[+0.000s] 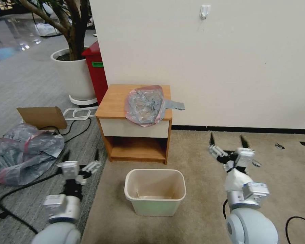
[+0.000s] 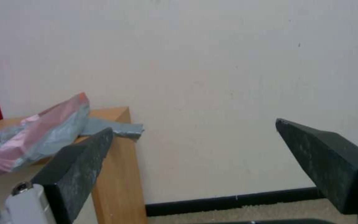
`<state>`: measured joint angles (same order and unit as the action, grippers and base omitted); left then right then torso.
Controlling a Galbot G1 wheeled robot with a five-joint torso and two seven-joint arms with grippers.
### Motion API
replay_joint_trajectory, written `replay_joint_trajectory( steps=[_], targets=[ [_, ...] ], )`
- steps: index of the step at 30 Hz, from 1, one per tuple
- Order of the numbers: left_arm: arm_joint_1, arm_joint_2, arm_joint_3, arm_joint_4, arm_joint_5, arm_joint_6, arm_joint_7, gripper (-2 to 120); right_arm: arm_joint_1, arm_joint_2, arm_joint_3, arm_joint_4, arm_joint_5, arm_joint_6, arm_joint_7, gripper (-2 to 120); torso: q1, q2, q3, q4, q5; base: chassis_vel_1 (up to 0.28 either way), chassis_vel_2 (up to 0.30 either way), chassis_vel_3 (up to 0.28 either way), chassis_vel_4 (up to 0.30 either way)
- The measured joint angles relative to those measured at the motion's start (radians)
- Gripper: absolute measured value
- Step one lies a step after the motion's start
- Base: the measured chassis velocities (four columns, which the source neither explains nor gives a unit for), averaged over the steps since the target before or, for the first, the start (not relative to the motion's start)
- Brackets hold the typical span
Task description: Pick up the garbage bag from the table and place it over the trash can.
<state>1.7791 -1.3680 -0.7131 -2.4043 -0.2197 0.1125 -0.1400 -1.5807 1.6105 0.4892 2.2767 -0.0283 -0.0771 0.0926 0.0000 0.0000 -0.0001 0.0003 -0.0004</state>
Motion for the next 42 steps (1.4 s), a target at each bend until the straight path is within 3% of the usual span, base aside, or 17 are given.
replay_joint_trajectory(
  steps=[3,10,14,16,17,19,20,22,23,24,25,28,33,37,42],
  targets=[
    [0.062,0.036,-0.045,-0.095,-0.059,0.030,-0.038,100,-0.009,0.000,-0.007,-0.007,0.007,0.000,0.001,100,0.000,0.000,0.000,-0.0002,0.0006,0.000,0.000,0.000,0.000],
    [0.124,0.041,-0.071,-0.106,-0.068,0.038,-0.057,100,-0.006,-0.001,0.000,-0.020,0.045,0.000,0.001,100,0.000,0.000,0.000,-0.0002,0.0001,0.000,0.000,0.000,0.000],
    [0.129,0.042,-0.072,-0.106,-0.068,0.030,-0.058,100,0.045,-0.002,0.012,-0.050,0.165,-0.038,0.001,100,0.000,0.000,0.000,-0.0005,0.0002,0.000,0.000,0.000,0.000],
    [0.142,0.043,-0.074,-0.104,-0.068,0.019,-0.058,100,0.122,-0.002,0.020,-0.092,0.334,-0.094,0.013,100,0.000,0.000,0.000,-0.0005,0.0005,0.000,0.000,0.000,0.000],
    [0.142,0.043,-0.074,-0.104,-0.068,0.019,-0.058,100,0.122,-0.002,0.020,-0.092,0.334,-0.094,0.013,100,0.000,0.000,0.000,-0.0005,0.0005,0.000,0.000,0.000,0.000],
    [0.170,0.040,-0.080,-0.102,-0.070,0.010,-0.058,100,0.229,-0.002,0.021,-0.164,0.609,-0.164,0.037,100,0.000,0.000,0.000,-0.0003,0.0005,0.000,0.000,0.000,0.000],
    [0.170,0.040,-0.080,-0.102,-0.070,0.010,-0.058,100,0.229,-0.002,0.021,-0.164,0.609,-0.164,0.037,100,0.000,0.000,0.000,-0.0003,0.0005,0.000,0.000,0.000,0.000],
    [0.190,0.037,-0.084,-0.101,-0.073,-0.001,-0.060,100,0.326,-0.002,0.021,-0.257,0.871,-0.205,0.060,100,0.000,0.000,0.000,-0.0001,0.0003,0.000,0.000,0.000,0.000],
    [0.197,0.038,-0.086,-0.100,-0.072,-0.008,-0.060,100,0.368,-0.002,0.022,-0.304,0.984,-0.214,0.069,100,0.000,0.000,0.000,0.0000,0.0005,0.000,0.000,0.000,0.000],
    [0.197,0.038,-0.086,-0.100,-0.072,-0.008,-0.060,100,0.368,-0.002,0.022,-0.304,0.984,-0.214,0.069,100,0.000,0.000,0.000,0.0000,0.0005,0.000,0.000,0.000,0.000],
    [0.206,0.039,-0.090,-0.100,-0.071,-0.012,-0.061,100,0.426,-0.002,0.024,-0.368,1.119,-0.216,0.071,100,0.000,0.000,0.000,0.0000,0.0005,0.000,0.000,0.000,0.000],
    [0.218,0.040,-0.097,-0.099,-0.071,-0.018,-0.062,100,0.523,-0.003,0.026,-0.465,1.296,-0.212,0.072,100,0.000,0.000,0.000,-0.0002,0.0003,0.000,0.000,0.000,0.000],
    [0.231,0.037,-0.098,-0.098,-0.068,-0.023,-0.062,100,0.634,-0.003,0.022,-0.589,1.359,-0.186,0.071,100,0.000,0.000,0.000,-0.0001,0.0003,0.000,0.000,0.000,0.000],
    [0.232,0.036,-0.089,-0.097,-0.064,-0.024,-0.062,100,0.742,-0.003,0.022,-0.759,1.360,-0.141,0.053,100,0.000,0.000,0.000,-0.0002,0.0004,0.000,0.000,0.000,0.000],
    [0.228,0.036,-0.085,-0.097,-0.061,-0.024,-0.062,100,0.804,-0.003,0.025,-0.845,1.375,-0.119,0.042,100,0.000,0.000,0.000,-0.0003,0.0003,0.000,0.000,0.000,0.000]
  ],
)
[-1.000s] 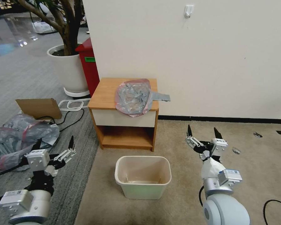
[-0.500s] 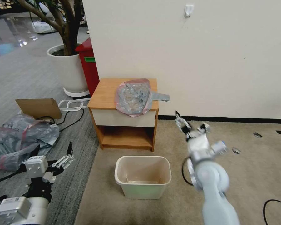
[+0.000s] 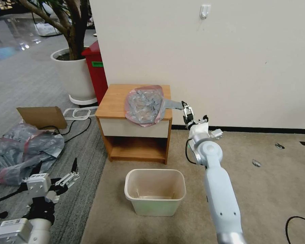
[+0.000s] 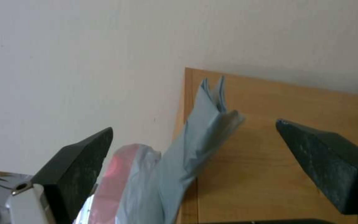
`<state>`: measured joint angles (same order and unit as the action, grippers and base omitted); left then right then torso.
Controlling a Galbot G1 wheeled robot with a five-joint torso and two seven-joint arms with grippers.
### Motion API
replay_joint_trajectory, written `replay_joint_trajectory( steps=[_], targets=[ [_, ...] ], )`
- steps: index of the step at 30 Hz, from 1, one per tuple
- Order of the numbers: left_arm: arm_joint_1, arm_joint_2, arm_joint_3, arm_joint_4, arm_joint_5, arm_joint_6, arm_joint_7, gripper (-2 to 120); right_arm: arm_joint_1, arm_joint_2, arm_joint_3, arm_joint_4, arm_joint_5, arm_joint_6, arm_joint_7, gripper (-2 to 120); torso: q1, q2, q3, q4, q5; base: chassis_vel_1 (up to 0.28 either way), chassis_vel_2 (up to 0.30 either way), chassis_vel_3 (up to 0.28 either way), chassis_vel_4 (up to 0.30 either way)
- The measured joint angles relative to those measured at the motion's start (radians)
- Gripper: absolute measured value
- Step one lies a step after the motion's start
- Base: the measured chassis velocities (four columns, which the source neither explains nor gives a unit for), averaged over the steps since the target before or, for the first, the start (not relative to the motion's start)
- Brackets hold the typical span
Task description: Pick up the garbage bag from the table and place it over the trash can.
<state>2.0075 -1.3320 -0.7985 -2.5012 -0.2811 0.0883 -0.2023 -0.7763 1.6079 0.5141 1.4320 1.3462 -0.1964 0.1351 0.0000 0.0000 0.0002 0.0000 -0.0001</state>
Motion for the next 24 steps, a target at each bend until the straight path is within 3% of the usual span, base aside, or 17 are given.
replay_joint_trajectory(
  steps=[7,15,24],
  targets=[
    [-0.001,-0.008,0.004,0.000,0.004,-0.001,0.000,100,0.027,0.000,-0.010,-0.027,0.019,-0.012,-0.018,88,0.000,0.000,0.000,0.0000,0.0000,0.000,0.000,0.000,0.000],
    [-0.004,-0.014,0.008,0.001,0.020,-0.002,0.004,100,0.060,0.000,-0.008,-0.066,0.019,-0.019,-0.023,54,0.000,0.000,0.000,0.0000,0.0001,0.000,0.000,0.000,0.000],
    [-0.008,-0.017,0.009,0.001,0.022,0.001,0.005,100,0.072,0.000,-0.005,-0.081,0.018,-0.019,-0.021,25,0.000,0.000,0.000,0.0000,0.0000,0.000,0.000,0.000,0.000]
  ],
)
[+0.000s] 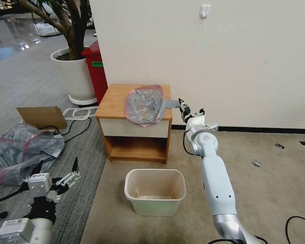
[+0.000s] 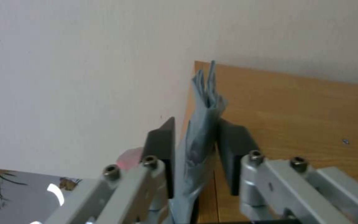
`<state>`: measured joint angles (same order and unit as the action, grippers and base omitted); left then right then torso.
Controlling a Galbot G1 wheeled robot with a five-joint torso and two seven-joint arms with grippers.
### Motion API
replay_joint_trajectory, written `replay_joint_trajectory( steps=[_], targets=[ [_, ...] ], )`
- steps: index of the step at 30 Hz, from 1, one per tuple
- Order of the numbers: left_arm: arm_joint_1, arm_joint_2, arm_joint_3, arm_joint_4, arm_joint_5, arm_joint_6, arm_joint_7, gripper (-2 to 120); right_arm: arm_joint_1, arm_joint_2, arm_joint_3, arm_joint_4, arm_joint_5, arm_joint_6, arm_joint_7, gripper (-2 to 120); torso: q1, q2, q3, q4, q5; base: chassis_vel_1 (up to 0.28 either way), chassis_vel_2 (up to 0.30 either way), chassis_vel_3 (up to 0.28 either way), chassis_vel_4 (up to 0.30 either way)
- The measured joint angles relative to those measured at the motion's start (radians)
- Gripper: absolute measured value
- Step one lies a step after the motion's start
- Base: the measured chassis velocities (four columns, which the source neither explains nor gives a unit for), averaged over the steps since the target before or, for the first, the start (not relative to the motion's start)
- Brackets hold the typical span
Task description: Pick up the garbage bag from the table and place it over the trash can.
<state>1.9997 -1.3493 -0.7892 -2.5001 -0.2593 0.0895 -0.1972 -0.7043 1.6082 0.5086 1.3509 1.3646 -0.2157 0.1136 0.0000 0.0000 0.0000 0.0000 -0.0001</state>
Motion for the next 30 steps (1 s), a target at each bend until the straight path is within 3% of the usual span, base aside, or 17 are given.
replay_joint_trajectory(
  steps=[2,4,7,9,11,13,16,18,21,30],
  targets=[
    [0.000,-0.003,-0.001,0.000,0.000,0.000,0.000,100,0.001,0.000,-0.001,-0.001,-0.001,0.000,0.003,14,0.000,0.000,0.000,0.0000,0.0000,0.000,0.000,0.000,0.000],
    [0.000,-0.003,-0.001,0.000,0.001,0.000,0.000,100,0.001,0.000,-0.001,-0.001,-0.001,0.000,0.004,14,0.000,0.000,0.000,0.0000,0.0000,0.000,0.000,0.000,0.000],
    [0.000,-0.005,0.000,0.000,0.005,0.000,0.001,100,-0.006,0.000,-0.003,0.017,-0.002,0.000,0.039,0,0.000,0.000,0.000,0.0001,0.0001,0.000,0.000,0.000,0.000],
    [0.000,-0.005,0.000,0.000,0.007,0.000,0.001,100,-0.010,0.000,-0.004,0.027,-0.001,0.000,0.053,0,0.000,0.000,0.000,0.0001,0.0001,0.000,0.000,0.000,0.000],
    [0.000,-0.008,0.002,0.000,0.016,-0.003,0.002,100,-0.042,0.000,-0.013,0.103,0.037,-0.007,0.154,0,0.000,0.000,0.000,0.0000,0.0001,0.000,0.000,0.000,0.000],
    [0.000,-0.009,0.002,0.000,0.018,-0.005,0.002,100,-0.052,0.000,-0.017,0.126,0.047,-0.008,0.178,0,0.000,0.000,0.000,0.0001,0.0000,0.000,0.000,0.000,0.000],
    [-0.010,-0.016,0.008,0.000,0.026,-0.013,0.004,100,-0.140,0.000,-0.071,0.303,0.086,-0.003,0.318,0,0.000,0.000,0.000,0.0000,0.0000,0.000,0.000,0.000,0.000],
    [-0.012,-0.017,0.009,0.000,0.026,-0.013,0.004,100,-0.158,0.000,-0.082,0.332,0.091,0.000,0.336,0,0.000,0.000,0.000,0.0000,0.0000,0.000,0.000,0.000,0.000],
    [-0.021,-0.025,0.016,0.000,0.029,-0.017,0.004,100,-0.256,-0.018,-0.152,0.489,0.105,0.038,0.445,0,0.000,0.000,0.000,0.0001,0.0000,0.000,0.000,0.000,0.000],
    [-0.023,-0.021,0.010,0.000,0.027,-0.037,0.005,100,-0.410,-0.094,-0.283,0.754,0.105,0.095,0.716,0,0.000,0.000,0.000,0.0001,0.0001,0.000,0.000,0.000,0.000]
  ],
)
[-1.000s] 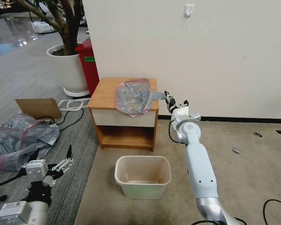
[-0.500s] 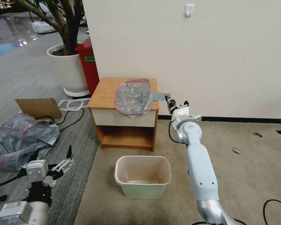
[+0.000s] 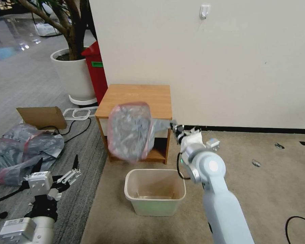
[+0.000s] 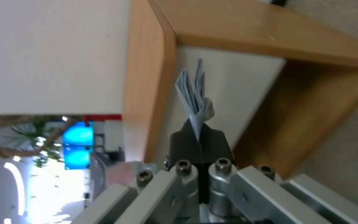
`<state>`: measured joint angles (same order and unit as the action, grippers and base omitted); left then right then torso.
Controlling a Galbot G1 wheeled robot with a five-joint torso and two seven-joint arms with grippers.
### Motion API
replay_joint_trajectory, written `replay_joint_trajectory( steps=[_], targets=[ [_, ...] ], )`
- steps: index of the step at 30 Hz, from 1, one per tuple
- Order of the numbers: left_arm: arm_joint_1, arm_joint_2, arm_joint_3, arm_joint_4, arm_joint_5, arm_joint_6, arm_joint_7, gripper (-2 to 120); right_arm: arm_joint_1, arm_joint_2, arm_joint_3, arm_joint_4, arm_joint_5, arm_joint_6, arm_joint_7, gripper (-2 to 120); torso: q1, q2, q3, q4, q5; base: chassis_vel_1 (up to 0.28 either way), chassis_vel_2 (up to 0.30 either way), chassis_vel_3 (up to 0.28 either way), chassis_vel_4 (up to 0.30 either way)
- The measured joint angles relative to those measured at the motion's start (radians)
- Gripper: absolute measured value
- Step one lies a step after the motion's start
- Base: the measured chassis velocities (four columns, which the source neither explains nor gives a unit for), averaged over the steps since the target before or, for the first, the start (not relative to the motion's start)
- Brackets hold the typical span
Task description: Pick up the garbage bag from the table and place it over the trash can.
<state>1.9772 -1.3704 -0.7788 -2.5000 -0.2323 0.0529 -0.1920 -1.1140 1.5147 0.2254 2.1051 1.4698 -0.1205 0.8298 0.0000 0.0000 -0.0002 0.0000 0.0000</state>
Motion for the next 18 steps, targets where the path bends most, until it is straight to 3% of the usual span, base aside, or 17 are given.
replay_joint_trajectory(
  steps=[7,18],
  targets=[
    [-0.006,0.004,-0.012,0.000,-0.002,-0.022,0.000,100,-0.141,-0.059,-0.073,0.136,-0.072,0.017,0.145,0,0.000,0.000,0.000,0.0000,0.0001,0.000,0.000,0.000,0.000],
    [-0.026,0.012,0.000,0.000,-0.020,-0.019,0.000,100,-0.319,-0.068,-0.086,0.164,-0.182,0.031,0.148,0,0.000,0.000,0.000,-0.0001,0.0000,0.000,0.000,0.000,0.000]
  ],
)
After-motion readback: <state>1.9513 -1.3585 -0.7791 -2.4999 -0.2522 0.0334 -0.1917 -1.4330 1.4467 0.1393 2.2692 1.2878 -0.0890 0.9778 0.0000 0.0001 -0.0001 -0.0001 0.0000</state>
